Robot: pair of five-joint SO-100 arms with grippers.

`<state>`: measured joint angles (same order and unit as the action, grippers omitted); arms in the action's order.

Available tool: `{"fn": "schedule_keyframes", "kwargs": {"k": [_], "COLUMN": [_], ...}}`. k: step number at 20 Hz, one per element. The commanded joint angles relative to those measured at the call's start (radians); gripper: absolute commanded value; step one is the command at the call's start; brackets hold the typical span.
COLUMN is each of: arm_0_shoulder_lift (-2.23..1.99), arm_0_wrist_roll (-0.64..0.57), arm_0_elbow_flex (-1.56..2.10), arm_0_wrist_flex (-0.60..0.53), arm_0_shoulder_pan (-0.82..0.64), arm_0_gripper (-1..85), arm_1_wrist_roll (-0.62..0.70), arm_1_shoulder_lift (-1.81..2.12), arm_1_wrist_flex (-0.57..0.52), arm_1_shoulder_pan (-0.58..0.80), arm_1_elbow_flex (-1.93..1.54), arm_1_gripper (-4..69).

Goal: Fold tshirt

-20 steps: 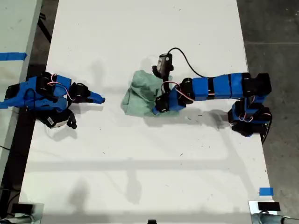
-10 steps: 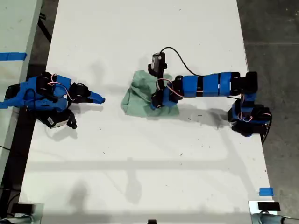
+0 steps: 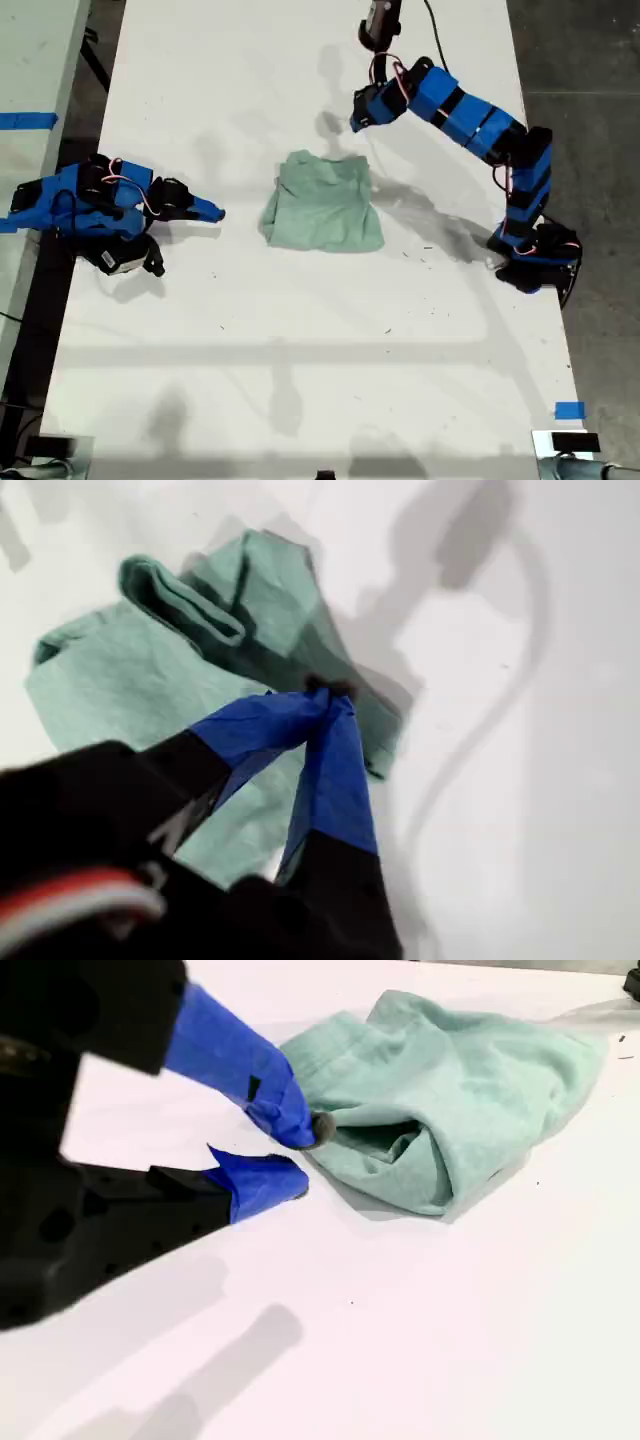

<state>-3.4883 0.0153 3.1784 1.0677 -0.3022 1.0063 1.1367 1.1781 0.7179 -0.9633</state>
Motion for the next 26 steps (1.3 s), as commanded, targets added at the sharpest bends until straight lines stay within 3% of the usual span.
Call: {"fn": "schedule_keyframes", "kwargs": {"k": [1, 7, 12, 15, 18, 20, 21, 25, 26], "arm_0_shoulder_lift": [-0.1, -0.104, -0.104, -0.104, -0.107, -0.107, -0.107, -0.11, -0.11], "arm_0_wrist_roll": [0.005, 0.009, 0.006, 0.015, 0.017, 0.011, 0.011, 0.015, 0.015], "arm_0_elbow_flex": [0.009, 0.006, 0.006, 0.006, 0.006, 0.006, 0.006, 0.005, 0.005], "arm_0_wrist_flex": [0.003, 0.006, 0.006, 0.008, 0.009, 0.009, 0.009, 0.011, 0.011], "arm_0_shoulder_pan": [0.009, 0.043, 0.091, 0.173, 0.163, 0.152, 0.153, 0.156, 0.155], "arm_0_gripper": [5.2, 18.5, 16.5, 17.0, 16.8, 16.8, 16.8, 16.8, 16.8], "arm_1_wrist_roll": [0.018, -0.147, -0.374, -0.541, -0.718, -0.807, -0.85, -0.91, -0.965], "arm_1_shoulder_lift": [0.232, 0.834, 1.285, 1.5, 1.824, 2.103, 2.293, 2.269, 2.278], "arm_1_wrist_flex": [0.064, 0.005, -0.011, -0.083, -0.138, -0.031, 0.092, 0.095, 0.092], "arm_1_shoulder_pan": [-0.009, -0.164, -0.331, -0.434, -0.511, -0.537, -0.541, -0.515, -0.518], "arm_1_elbow_flex": [-0.078, -0.741, -1.218, -1.525, -1.876, -2.034, -2.102, -2.102, -2.102], "arm_1_gripper": [-1.7, -1.7, -1.7, -1.7, -1.7, -1.7, -1.7, -1.2, 3.8]}}
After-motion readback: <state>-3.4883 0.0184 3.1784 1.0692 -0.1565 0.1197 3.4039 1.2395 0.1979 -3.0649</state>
